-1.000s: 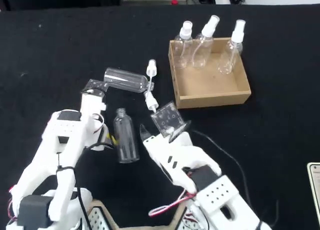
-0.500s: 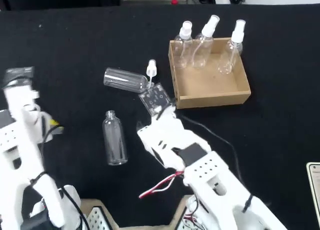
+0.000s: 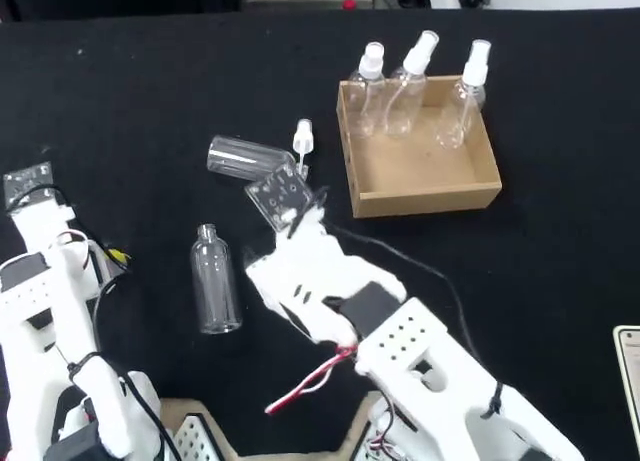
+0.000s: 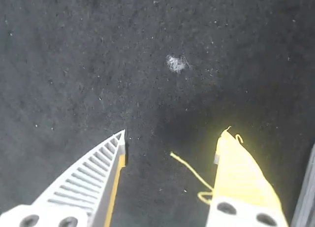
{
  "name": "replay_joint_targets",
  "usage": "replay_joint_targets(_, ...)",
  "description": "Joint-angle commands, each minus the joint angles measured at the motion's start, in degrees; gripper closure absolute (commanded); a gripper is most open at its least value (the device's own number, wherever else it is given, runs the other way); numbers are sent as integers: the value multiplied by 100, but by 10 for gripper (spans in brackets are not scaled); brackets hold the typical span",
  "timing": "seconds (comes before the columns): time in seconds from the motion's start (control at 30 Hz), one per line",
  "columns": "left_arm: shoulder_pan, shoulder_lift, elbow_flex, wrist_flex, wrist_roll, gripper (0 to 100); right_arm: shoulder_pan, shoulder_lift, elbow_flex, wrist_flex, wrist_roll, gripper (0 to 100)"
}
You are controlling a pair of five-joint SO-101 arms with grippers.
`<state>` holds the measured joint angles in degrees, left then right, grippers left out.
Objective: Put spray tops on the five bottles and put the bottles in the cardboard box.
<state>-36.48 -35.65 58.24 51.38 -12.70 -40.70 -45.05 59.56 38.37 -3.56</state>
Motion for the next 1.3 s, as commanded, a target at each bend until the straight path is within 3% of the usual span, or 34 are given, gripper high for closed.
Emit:
replay_joint_targets(0.0,-13,-141,31,-114,70,719,-114,119,-725,35,-35,671)
replay_joint_targets(0.13,4,-141,163,-114,62,719,-114,374,-1103,-18,-35,590)
replay_joint_targets(0.33,22,-158,215,-123,97,719,-501,1305,-1147,-730,-387,591)
replay_joint_targets(0.53,22,-158,233,-123,97,719,-598,2580,-1736,-949,-677,685)
replay_joint_targets(0.7,22,-158,242,-123,97,719,-607,3758,-2466,-897,-712,633)
replay_joint_targets(0.83,22,-132,251,-114,97,719,-598,4523,-3169,-343,-1046,578)
replay_joint_targets(1.27,22,-114,251,-114,97,719,-607,5842,-5095,1477,-1055,574)
